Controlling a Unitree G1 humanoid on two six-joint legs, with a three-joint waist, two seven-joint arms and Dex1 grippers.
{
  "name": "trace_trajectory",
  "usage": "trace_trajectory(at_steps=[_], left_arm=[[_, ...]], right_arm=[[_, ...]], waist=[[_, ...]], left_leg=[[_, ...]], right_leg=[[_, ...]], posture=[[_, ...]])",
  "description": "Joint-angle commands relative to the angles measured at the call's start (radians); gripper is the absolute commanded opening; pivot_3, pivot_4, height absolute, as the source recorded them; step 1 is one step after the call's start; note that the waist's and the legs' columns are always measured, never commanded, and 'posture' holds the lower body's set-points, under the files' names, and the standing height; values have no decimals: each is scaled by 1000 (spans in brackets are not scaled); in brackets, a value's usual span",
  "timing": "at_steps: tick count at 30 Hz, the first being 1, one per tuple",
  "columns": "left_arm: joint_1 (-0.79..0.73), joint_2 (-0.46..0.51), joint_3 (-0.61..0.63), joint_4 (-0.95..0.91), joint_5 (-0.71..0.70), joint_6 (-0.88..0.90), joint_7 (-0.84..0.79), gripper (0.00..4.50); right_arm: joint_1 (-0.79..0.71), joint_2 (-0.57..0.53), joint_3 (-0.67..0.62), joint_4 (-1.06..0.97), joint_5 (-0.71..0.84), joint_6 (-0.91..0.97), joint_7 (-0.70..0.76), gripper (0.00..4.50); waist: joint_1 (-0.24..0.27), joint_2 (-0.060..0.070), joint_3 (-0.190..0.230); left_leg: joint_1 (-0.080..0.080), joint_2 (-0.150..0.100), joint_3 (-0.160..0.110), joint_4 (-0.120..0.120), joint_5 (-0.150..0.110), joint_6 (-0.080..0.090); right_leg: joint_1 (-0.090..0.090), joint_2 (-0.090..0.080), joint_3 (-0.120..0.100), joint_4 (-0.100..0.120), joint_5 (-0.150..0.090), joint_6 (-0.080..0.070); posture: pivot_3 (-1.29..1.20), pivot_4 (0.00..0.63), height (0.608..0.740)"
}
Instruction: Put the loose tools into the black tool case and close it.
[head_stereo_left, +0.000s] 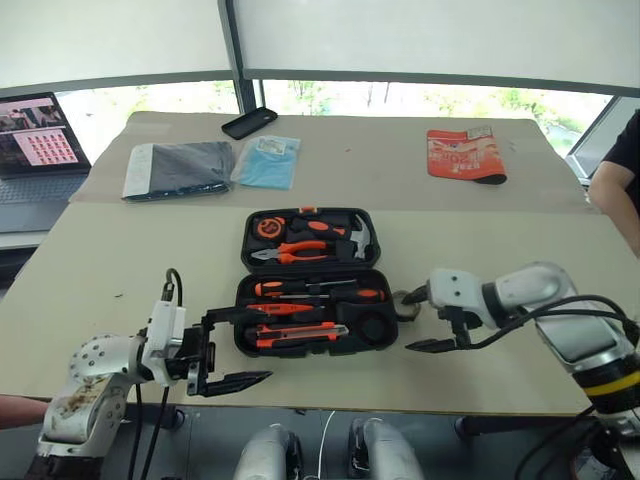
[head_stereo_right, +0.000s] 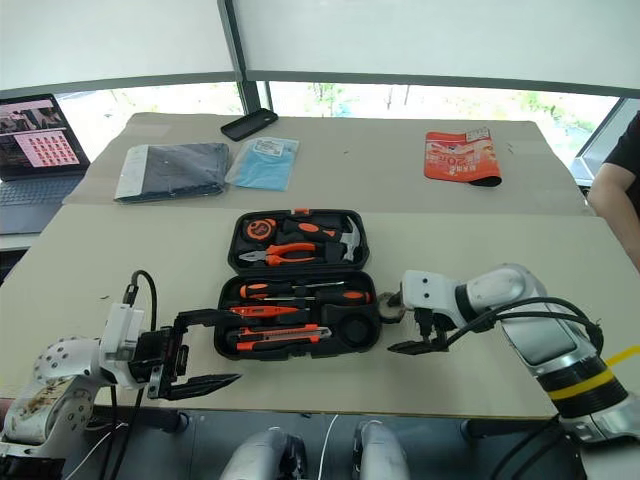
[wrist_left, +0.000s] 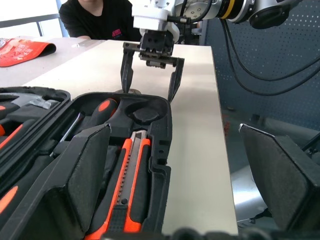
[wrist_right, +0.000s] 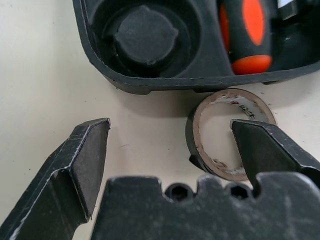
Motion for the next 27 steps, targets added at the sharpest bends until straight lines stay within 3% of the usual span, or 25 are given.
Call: trace_trajectory(at_steps=[1,12,20,27], left_arm=[[-10,-2,-4,-28,-6,-3,13,4500],[-4,-13,-23,-69,-20,20,53,4500],[43,0,18,-74,-54,32,36,4500],[43,9,17,-48,-32,3,21,4500]], right_arm=[[-45,9,7,26,-35,7,1,3787],[-61,-1,-2,70,-76,-17,19,43],[-105,-24,-101,-77,200,56,233,43],[-145,117,4,-100,200,195,146,43]], waist=[[-1,0,0],[-2,0,0],[-6,0,1],[-6,-1,1]], left_leg=[[0,0,0,0,0,0],[1,0,0,1,1,-2],[2,1,0,1,1,-1],[3,3,-1,2,-1,1]], right_leg=[[0,0,0,0,0,0],[0,0,0,3,0,0],[-1,0,0,5,0,0],[0,-1,0,7,0,-1]], posture=[[0,150,740],[0,150,740],[0,150,740],[0,150,740]])
